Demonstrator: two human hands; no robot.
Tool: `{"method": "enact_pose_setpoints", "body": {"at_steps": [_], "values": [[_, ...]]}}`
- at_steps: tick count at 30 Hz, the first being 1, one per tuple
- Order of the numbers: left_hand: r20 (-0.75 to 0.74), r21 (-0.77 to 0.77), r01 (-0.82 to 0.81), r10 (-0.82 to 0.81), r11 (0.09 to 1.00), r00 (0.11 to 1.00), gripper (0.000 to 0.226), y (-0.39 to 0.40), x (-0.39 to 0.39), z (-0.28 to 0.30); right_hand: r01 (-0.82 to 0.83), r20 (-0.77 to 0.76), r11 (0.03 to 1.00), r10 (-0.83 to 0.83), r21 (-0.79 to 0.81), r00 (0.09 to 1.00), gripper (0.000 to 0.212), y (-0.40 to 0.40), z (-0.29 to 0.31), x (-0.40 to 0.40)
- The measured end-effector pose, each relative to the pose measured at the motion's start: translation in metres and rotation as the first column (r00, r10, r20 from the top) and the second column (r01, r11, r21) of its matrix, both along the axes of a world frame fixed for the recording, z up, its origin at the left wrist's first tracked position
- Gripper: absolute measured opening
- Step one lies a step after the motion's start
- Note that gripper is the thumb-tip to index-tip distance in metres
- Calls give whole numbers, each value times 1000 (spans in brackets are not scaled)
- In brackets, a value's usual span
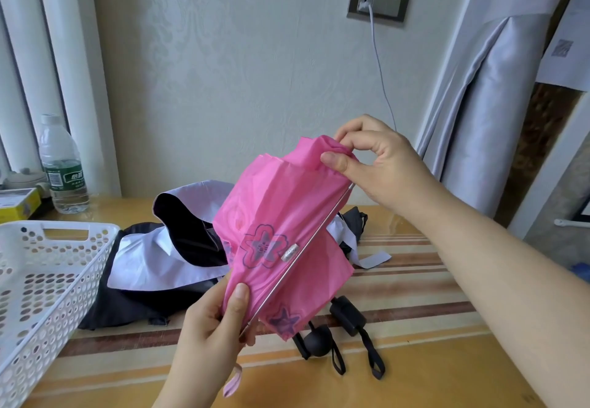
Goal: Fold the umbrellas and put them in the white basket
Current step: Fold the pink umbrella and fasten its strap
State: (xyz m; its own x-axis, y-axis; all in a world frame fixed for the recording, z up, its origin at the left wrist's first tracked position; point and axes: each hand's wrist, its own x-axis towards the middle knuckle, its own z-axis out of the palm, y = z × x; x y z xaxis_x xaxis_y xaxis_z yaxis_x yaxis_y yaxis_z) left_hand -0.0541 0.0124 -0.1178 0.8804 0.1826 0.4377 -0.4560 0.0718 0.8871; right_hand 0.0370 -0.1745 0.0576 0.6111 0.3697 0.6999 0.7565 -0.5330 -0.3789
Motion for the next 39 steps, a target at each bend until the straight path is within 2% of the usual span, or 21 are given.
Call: {"method": "enact_pose_setpoints", "body": {"at_steps": [2, 6, 8, 11, 12, 13, 15, 18, 20, 23, 27, 30, 34, 36, 39], "values": [[4, -5, -5, 5, 1000, 1000, 31, -2, 0, 1, 51, -67, 998, -48, 38, 997, 17, 3, -3, 2], [28, 37, -46, 45, 998, 999, 27, -1, 3, -5, 155, -391, 973, -79, 168, 917, 10, 8, -2, 3], [45, 84, -66, 62, 994, 997, 19, 0, 2, -6, 183, -448, 971, -97, 152, 889, 11, 7, 0, 1], [22, 123, -89, 87, 988, 996, 20, 2, 3, -6, 133, -388, 988, -94, 76, 917, 7, 6, 5, -4], [15, 111, -78, 77, 991, 997, 23, 3, 4, -5, 118, -381, 991, -88, 58, 921, 4, 5, 7, -6], [13, 98, -79, 78, 992, 997, 36, 3, 4, -5, 108, -385, 993, -81, 48, 919, 5, 5, 8, -7], [12, 76, -66, 65, 995, 998, 53, 2, 3, -3, 91, -428, 995, -67, 37, 901, 10, 3, 10, -8], [-24, 74, -56, 58, 996, 998, 64, 1, -1, 4, 130, -521, 990, -89, 44, 849, 6, 1, 9, -5], [-37, 75, -28, 30, 997, 999, 69, 3, -1, 3, 168, -536, 984, -109, 61, 837, 15, -2, 6, -3], [-18, 44, 31, -30, 999, 999, 60, 4, 0, 2, 122, -503, 984, -42, 128, 863, 13, -5, 5, -4], [6, 38, 17, -17, 999, 1000, 29, 5, 4, -3, -3, -510, 981, 104, 195, 854, 3, -4, 8, -11], [31, 118, -31, 27, 993, 999, 39, 7, 7, -9, 33, -473, 997, 1, 64, 881, 7, -3, 10, -10], [114, 224, -138, 115, 965, 987, 40, 9, 8, -14, 53, -452, 997, -25, 49, 892, 25, -3, 12, -10], [185, 300, -218, 167, 929, 968, 41, 10, 8, -14, 30, -457, 999, -10, 38, 889, 29, -2, 15, -12], [286, 412, -327, 220, 850, 933, 46, 11, 6, -10, 17, -495, 999, -36, -42, 868, 22, -2, 22, -15]]}}
